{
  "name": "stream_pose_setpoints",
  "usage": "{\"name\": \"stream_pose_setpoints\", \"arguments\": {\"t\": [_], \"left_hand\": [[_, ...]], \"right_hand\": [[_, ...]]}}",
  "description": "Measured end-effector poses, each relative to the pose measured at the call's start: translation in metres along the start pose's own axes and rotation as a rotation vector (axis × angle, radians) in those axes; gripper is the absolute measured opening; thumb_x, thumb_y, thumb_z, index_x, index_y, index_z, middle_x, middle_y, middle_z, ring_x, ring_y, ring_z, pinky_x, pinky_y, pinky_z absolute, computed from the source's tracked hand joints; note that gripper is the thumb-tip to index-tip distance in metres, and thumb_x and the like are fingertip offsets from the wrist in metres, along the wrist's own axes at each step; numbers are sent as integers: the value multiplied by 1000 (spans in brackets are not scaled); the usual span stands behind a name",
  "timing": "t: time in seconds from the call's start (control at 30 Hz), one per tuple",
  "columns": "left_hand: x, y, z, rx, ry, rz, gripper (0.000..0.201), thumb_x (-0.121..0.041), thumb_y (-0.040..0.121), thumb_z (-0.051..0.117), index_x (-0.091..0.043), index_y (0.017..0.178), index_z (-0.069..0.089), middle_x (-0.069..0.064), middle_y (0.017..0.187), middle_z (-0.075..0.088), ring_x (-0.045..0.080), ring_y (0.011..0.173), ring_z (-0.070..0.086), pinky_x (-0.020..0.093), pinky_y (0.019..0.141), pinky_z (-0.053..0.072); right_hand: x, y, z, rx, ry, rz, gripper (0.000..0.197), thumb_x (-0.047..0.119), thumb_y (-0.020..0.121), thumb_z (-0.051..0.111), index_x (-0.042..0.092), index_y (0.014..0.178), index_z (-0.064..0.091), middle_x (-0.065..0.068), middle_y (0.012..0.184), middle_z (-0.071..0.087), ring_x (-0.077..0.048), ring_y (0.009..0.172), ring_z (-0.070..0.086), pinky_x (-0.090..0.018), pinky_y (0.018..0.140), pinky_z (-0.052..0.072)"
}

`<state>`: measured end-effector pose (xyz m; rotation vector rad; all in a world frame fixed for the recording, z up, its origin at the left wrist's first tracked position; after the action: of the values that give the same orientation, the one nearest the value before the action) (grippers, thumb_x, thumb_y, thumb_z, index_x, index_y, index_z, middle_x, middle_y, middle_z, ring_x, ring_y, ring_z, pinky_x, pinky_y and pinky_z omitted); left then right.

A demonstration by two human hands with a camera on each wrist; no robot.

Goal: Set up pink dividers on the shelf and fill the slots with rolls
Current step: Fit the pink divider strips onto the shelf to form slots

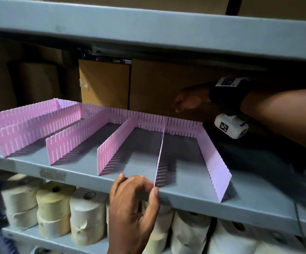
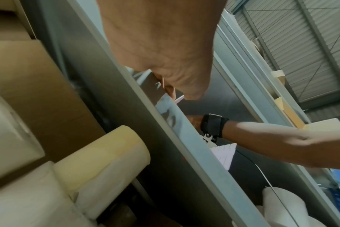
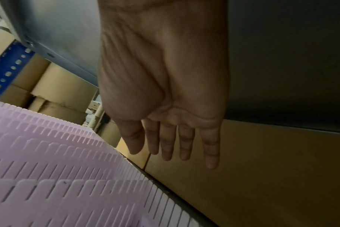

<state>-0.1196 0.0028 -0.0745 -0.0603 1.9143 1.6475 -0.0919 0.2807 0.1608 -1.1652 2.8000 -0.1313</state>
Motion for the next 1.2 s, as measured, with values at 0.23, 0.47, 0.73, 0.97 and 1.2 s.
{"name": "stream_pose_setpoints", "arguments": {"t": [0.23,0.47,0.73,0.97,1.2], "left_hand": [[-1,0,4,-16,137,-23,9,-28,93,66,-20,92,68,-16,97,68,9,95,66,38,110,41],[6,-4,5,-17,197,55,12,-24,92,66,-15,86,72,-10,99,70,13,98,69,42,107,43],[12,-7,6,-20,179,114,13,-20,93,65,-13,84,72,-7,99,70,18,100,69,44,103,43],[13,-7,6,-25,141,110,15,-23,95,64,-14,86,71,-9,101,70,16,100,67,43,104,41],[15,-10,6,-26,104,102,3,-23,95,66,-24,93,65,-8,104,70,16,102,66,43,104,39]], "right_hand": [[-1,17,8,-26,-173,-207,39,35,101,51,20,137,53,-4,138,56,-23,123,54,-35,101,43],[-5,34,29,35,-325,-344,45,27,101,52,22,146,48,-4,151,45,-23,134,43,-32,109,31],[-18,49,43,22,-222,-299,54,25,98,57,27,149,41,-2,156,39,-22,138,42,-35,116,32],[-13,40,38,-22,-162,-263,45,20,98,57,21,142,52,-6,144,53,-25,126,53,-41,110,41],[-9,37,47,-22,-171,-234,47,17,99,56,16,146,47,-9,147,50,-27,130,51,-42,111,41]]}}
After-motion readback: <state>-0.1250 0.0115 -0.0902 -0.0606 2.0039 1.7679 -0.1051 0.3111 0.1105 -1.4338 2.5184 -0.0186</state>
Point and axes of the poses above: each hand's wrist, its own y-axis towards the middle knuckle, its own z-axis out of the palm, x = y × z, the point moved 2 cm from there along y, towards the middle knuckle
